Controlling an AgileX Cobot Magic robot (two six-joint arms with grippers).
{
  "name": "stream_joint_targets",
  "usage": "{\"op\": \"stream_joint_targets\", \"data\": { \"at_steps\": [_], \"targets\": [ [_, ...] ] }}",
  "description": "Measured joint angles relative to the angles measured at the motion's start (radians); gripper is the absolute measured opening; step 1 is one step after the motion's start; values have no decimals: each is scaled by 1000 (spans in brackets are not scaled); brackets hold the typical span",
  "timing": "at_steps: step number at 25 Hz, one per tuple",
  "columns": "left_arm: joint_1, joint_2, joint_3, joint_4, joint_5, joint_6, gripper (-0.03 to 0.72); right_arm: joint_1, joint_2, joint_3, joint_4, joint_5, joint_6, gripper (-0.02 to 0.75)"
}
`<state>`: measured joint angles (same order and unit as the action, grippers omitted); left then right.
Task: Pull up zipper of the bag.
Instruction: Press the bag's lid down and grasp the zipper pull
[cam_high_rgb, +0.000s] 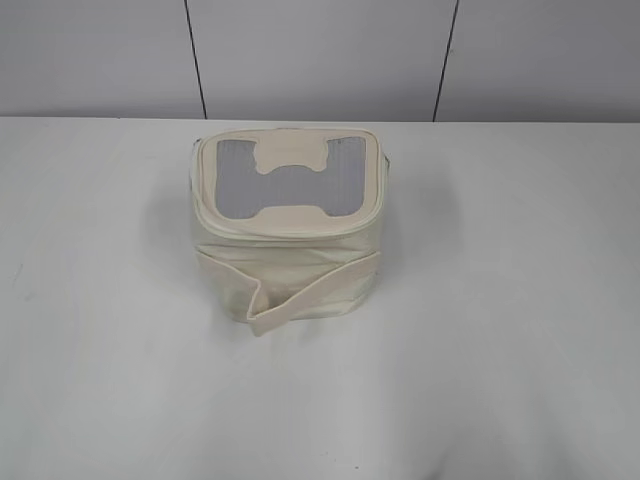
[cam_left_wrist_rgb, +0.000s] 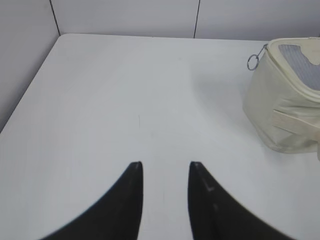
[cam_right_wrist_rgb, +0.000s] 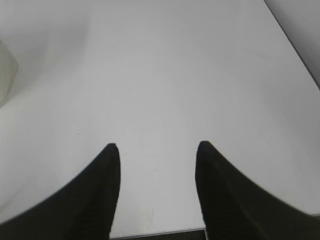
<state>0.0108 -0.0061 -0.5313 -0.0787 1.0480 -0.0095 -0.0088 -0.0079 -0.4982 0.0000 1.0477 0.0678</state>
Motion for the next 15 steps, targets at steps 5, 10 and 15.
{"op": "stream_joint_targets", "data": {
  "at_steps": [5, 10, 15],
  "targets": [
    [0, 0, 0, 0, 0, 0, 239, 0, 0, 0, 0, 0, 0, 391],
    [0, 0, 0, 0, 0, 0, 239, 0, 0, 0, 0, 0, 0, 391],
    [0, 0, 0, 0, 0, 0, 239, 0, 0, 0, 0, 0, 0, 391]
  ]
}}
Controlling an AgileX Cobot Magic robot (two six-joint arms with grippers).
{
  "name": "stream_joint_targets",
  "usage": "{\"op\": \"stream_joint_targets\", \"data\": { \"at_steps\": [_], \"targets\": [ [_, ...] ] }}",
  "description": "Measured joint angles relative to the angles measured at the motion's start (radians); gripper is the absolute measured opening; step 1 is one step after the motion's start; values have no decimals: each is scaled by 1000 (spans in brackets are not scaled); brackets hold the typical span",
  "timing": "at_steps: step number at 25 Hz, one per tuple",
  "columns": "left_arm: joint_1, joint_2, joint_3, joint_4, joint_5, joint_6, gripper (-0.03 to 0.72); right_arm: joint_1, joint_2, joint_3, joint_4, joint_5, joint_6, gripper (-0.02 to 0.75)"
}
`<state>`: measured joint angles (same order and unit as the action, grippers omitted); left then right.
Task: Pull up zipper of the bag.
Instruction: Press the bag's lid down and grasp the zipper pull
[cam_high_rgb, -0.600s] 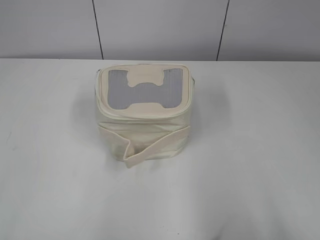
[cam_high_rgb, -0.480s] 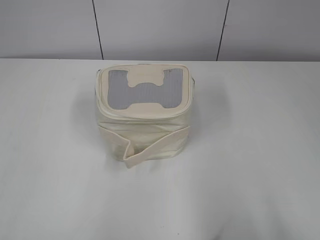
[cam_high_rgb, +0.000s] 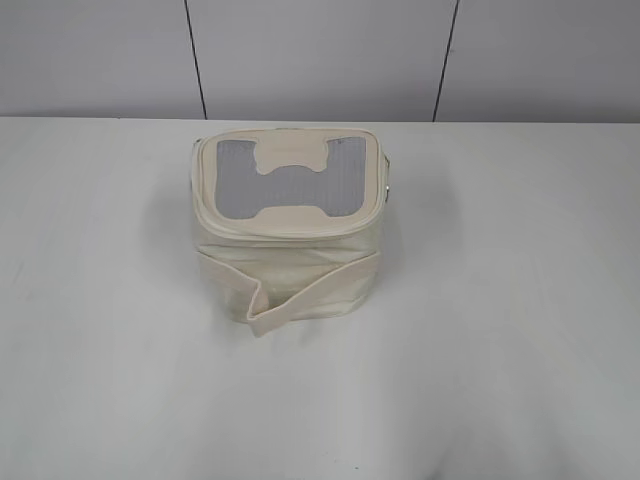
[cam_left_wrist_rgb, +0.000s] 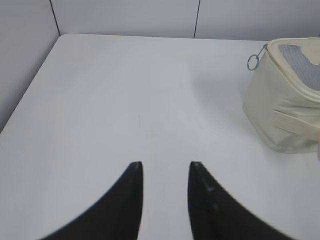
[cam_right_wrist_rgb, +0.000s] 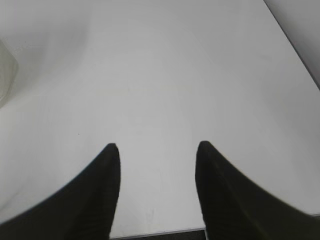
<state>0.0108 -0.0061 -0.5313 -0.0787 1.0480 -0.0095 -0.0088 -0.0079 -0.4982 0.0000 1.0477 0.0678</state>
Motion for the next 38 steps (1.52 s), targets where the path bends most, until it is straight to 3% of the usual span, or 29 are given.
{"op": "stream_joint_targets", "data": {
  "at_steps": [7, 10, 14, 19, 22, 25, 30, 34, 38],
  "targets": [
    [0, 0, 0, 0, 0, 0, 239, 0, 25, 0, 7, -3, 0, 391],
    [0, 0, 0, 0, 0, 0, 239, 0, 79, -20, 69, -37, -12, 391],
    [0, 0, 0, 0, 0, 0, 239, 0, 219, -50, 311, -151, -225, 391],
    [0, 0, 0, 0, 0, 0, 239, 0, 489, -71, 775, -367, -733, 391],
    [0, 0, 0, 0, 0, 0, 239, 0, 710, -122, 999, -384, -1022, 391],
    [0, 0, 0, 0, 0, 0, 239, 6, 955, -218, 1120, -345, -1205, 391],
    [0, 0, 0, -2, 0, 0, 239, 103, 1326, -483, 1138, -305, -1286, 391],
    [0, 0, 0, -4, 0, 0, 239, 244, 1606, -745, 1044, -304, -1288, 391],
    [0, 0, 0, -5, 0, 0, 239, 332, 1856, -1049, 961, -262, -1268, 391]
  ]
}}
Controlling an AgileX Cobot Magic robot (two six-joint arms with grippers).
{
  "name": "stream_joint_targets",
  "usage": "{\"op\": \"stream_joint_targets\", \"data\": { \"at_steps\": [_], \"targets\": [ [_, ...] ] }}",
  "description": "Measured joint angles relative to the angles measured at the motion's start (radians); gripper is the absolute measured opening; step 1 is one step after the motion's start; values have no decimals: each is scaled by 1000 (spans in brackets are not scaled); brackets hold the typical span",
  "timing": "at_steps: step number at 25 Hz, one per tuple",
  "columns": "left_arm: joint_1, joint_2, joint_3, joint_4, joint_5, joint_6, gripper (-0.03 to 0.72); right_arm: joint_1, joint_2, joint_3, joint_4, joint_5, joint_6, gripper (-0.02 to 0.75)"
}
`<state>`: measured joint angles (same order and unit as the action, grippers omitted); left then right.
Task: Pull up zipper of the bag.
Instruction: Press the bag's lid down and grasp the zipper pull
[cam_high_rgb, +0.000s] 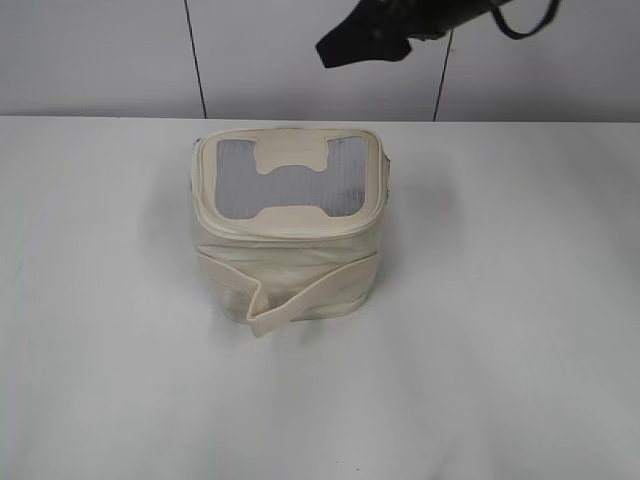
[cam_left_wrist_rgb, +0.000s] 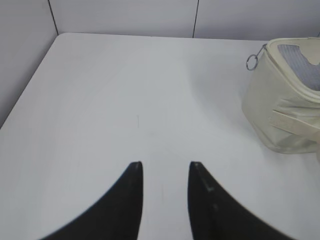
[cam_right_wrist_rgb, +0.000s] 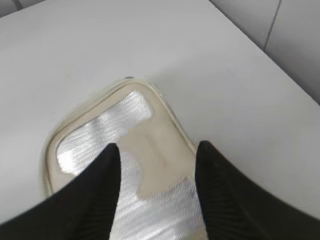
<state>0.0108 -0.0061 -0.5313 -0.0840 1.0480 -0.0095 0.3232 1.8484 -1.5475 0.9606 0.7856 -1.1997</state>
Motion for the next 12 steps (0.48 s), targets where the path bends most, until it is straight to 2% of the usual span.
{"op": "stream_joint_targets", "data": {
  "at_steps": [7, 12],
  "targets": [
    [0, 0, 0, 2, 0, 0, 239, 31, 421, -545, -79, 263, 94, 391],
    [0, 0, 0, 3, 0, 0, 239, 50, 621, -815, -109, 401, 173, 391]
  ]
}}
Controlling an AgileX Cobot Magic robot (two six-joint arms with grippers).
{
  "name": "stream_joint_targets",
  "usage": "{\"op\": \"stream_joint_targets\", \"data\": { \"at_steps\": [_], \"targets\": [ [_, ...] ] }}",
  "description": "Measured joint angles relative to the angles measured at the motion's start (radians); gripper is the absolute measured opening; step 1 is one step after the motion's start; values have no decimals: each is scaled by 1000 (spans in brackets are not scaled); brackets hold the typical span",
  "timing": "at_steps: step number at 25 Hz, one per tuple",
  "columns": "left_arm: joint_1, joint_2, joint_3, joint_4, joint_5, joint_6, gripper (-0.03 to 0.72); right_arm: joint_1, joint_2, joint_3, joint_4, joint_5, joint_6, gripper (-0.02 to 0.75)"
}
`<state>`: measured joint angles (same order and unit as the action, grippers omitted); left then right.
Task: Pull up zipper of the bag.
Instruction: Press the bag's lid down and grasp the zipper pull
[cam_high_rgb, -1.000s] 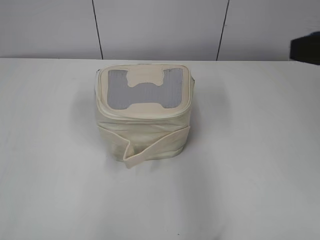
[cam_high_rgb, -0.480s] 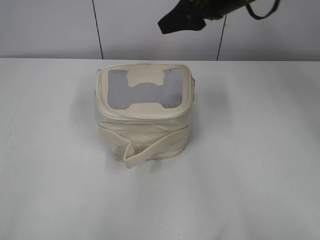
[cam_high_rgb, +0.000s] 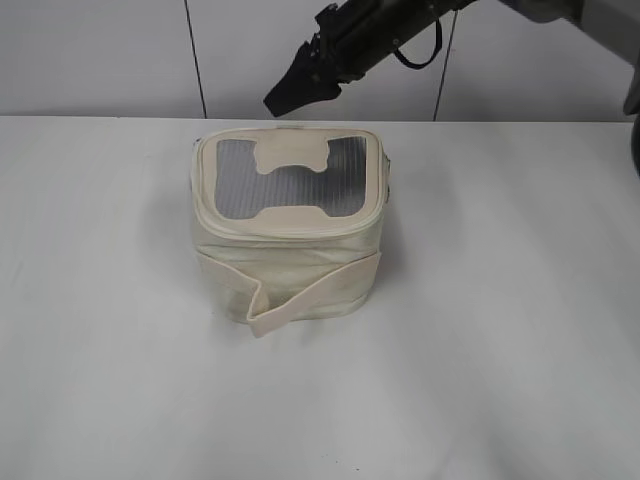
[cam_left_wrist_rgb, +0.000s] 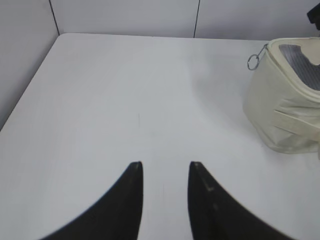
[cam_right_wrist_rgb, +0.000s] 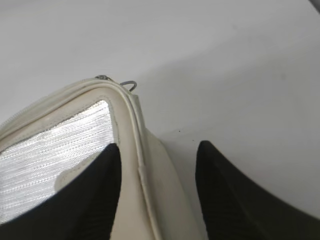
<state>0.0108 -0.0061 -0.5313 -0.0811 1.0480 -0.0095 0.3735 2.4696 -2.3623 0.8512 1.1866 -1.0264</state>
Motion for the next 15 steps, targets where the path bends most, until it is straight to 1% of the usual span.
{"op": "stream_joint_targets", "data": {
  "at_steps": [2, 9, 15],
  "targets": [
    [0, 9, 0, 0, 0, 0, 239, 12, 24, -36, 2, 7, 10, 391],
    [0, 33, 0, 1, 0, 0, 239, 85, 33, -49, 12, 18, 22, 391],
    [0, 38, 0, 1, 0, 0, 239, 98, 51, -51, -24, 17, 56, 391]
  ]
}}
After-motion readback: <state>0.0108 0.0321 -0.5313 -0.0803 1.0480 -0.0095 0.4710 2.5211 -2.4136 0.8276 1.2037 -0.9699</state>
